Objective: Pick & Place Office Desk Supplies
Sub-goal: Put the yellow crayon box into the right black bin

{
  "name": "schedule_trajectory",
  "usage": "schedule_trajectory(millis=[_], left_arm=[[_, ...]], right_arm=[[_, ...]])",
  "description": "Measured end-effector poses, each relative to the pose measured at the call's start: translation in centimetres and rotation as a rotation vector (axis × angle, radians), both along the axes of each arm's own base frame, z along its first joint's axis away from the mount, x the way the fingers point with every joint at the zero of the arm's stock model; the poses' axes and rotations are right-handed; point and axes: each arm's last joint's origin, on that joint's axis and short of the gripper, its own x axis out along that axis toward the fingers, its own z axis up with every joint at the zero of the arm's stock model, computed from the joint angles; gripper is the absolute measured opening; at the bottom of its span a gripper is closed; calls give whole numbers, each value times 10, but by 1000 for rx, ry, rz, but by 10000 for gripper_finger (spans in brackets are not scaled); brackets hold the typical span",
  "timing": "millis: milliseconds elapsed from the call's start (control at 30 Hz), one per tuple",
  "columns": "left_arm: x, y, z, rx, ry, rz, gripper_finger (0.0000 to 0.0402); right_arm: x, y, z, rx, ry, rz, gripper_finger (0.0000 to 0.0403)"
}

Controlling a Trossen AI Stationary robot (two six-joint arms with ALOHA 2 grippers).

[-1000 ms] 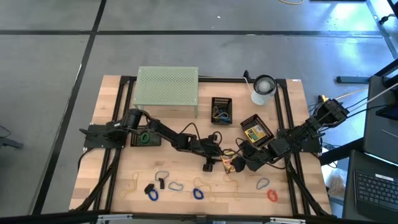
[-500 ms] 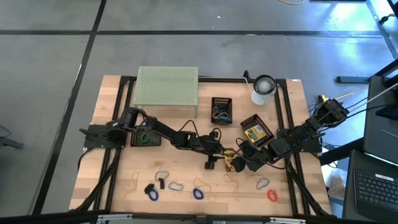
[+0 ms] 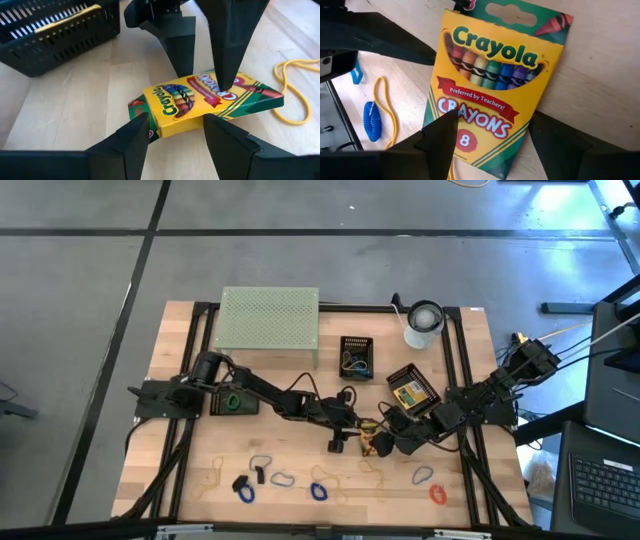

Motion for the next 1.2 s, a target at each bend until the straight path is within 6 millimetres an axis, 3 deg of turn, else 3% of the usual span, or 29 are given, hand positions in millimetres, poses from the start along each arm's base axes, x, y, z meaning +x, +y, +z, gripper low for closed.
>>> schedule_trajectory(millis=[867,1200], left_arm=[[4,-1,7,9,-87,-10,184],[-1,-1,-1,12,15,-1,184]], right_arm=[[-3,-3,5,26,50,86,243],[-5,-12,13,20,69,110,242]])
